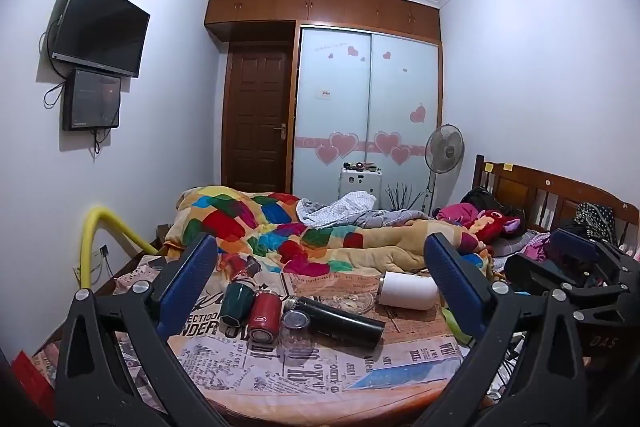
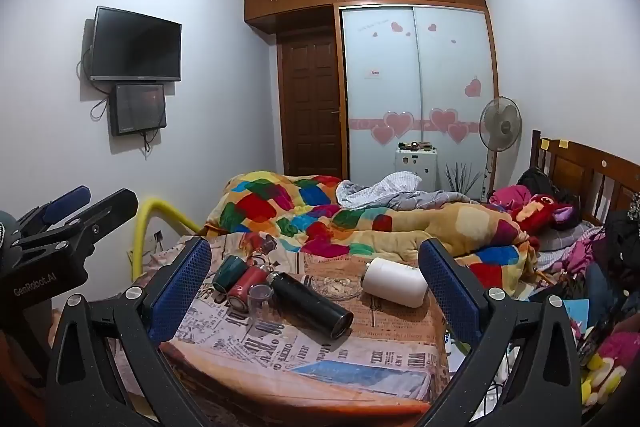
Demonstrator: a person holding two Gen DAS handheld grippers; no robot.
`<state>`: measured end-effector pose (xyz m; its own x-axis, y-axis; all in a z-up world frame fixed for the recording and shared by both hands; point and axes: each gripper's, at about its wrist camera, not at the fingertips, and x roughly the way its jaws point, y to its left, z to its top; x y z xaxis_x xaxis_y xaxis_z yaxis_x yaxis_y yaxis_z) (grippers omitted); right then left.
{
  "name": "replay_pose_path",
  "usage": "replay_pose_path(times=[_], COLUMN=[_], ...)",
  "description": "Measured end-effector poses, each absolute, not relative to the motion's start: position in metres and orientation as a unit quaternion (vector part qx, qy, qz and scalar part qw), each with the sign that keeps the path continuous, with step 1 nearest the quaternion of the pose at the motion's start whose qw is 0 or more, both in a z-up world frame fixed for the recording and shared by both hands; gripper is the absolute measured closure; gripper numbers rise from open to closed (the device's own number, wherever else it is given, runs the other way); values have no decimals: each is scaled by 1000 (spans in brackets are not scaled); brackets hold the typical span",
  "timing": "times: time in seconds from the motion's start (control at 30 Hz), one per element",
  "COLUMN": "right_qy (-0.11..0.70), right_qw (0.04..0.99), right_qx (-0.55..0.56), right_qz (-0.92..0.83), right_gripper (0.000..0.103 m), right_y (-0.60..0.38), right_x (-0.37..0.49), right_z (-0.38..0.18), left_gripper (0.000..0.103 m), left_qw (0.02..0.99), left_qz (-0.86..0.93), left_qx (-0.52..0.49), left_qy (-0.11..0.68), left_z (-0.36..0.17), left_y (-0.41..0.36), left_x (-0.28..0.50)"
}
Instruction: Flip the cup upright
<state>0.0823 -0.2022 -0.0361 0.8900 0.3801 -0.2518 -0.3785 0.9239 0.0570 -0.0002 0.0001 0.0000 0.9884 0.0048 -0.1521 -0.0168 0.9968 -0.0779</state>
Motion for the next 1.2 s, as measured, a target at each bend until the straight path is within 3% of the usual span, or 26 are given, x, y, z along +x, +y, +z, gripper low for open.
replay_pose_path(times=[1.2], right_qy=[129], right_qw=[972], right_qx=[-3], right_qz=[196], right_gripper=[0], right_y=[-198], right_x=[80], right_z=[-32], left_gripper=[0], left_qw=[996], left_qz=[7], left_qx=[-41], left_qy=[80], left_z=[-3], left_y=[5], left_x=[0])
